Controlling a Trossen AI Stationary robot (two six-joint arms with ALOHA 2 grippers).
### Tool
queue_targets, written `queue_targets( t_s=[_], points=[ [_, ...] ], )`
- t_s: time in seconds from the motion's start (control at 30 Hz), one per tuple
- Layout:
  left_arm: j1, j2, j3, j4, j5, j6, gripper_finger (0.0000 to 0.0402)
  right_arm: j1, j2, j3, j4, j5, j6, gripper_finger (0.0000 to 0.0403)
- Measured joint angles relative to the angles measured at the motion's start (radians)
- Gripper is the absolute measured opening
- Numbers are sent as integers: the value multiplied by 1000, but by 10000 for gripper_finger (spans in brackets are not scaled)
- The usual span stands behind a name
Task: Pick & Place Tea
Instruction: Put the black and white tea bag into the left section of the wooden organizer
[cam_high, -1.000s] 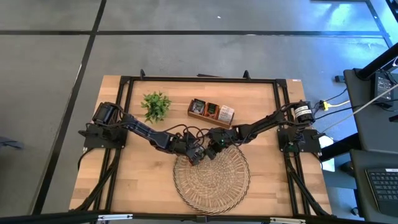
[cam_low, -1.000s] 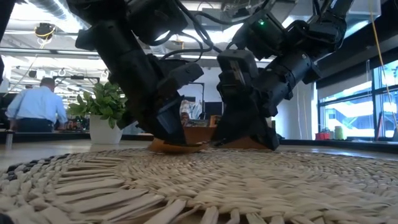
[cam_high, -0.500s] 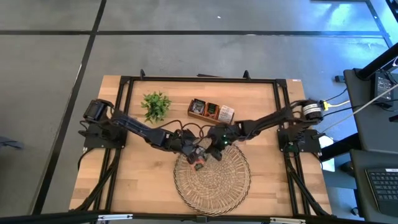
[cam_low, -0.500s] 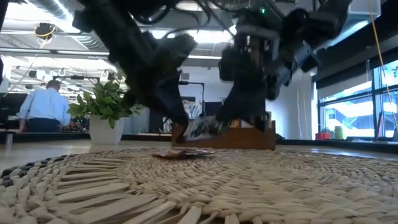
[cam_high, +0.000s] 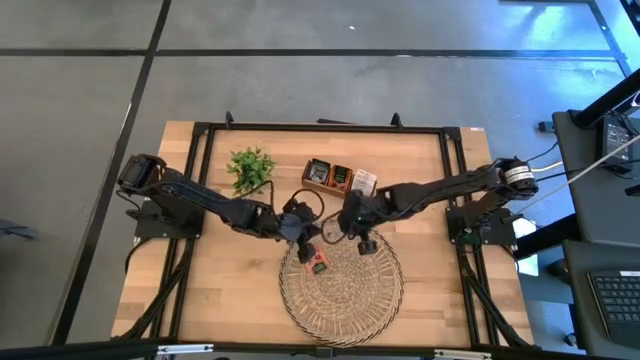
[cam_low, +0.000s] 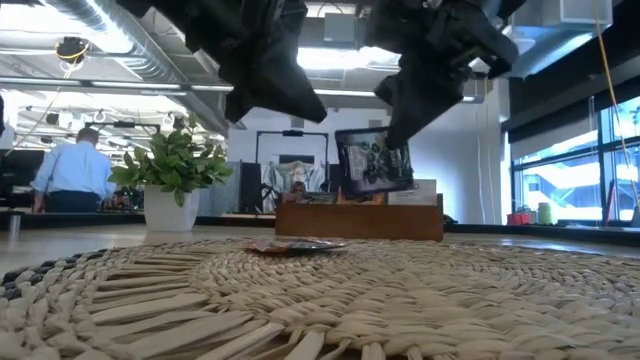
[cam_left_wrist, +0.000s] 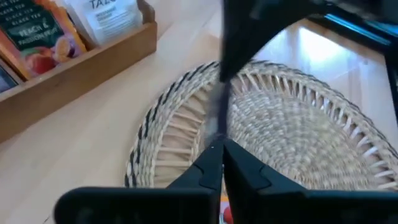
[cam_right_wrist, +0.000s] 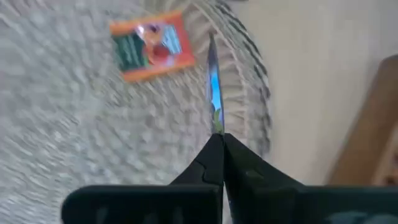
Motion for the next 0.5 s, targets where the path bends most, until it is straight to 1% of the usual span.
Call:
queue_targets(
  t_s=[0.1,0.2,0.33,0.4,0.5],
  points=[
    [-4,1,0,1,-1,19,13,10,1,4,-16,57,-14,5],
    [-10,11,0,0,-22,66,18,19,2,3,-7,92,17,5],
    [-16,35,-1,25,-49,156,33,26,2,-1,16,101,67,5],
    [-19,54,1,75,-57,191,42,30,2,-1,22,102,77,5],
    [-20,64,0,90,-64,231,54,37,2,-1,21,101,78,5]
  ],
)
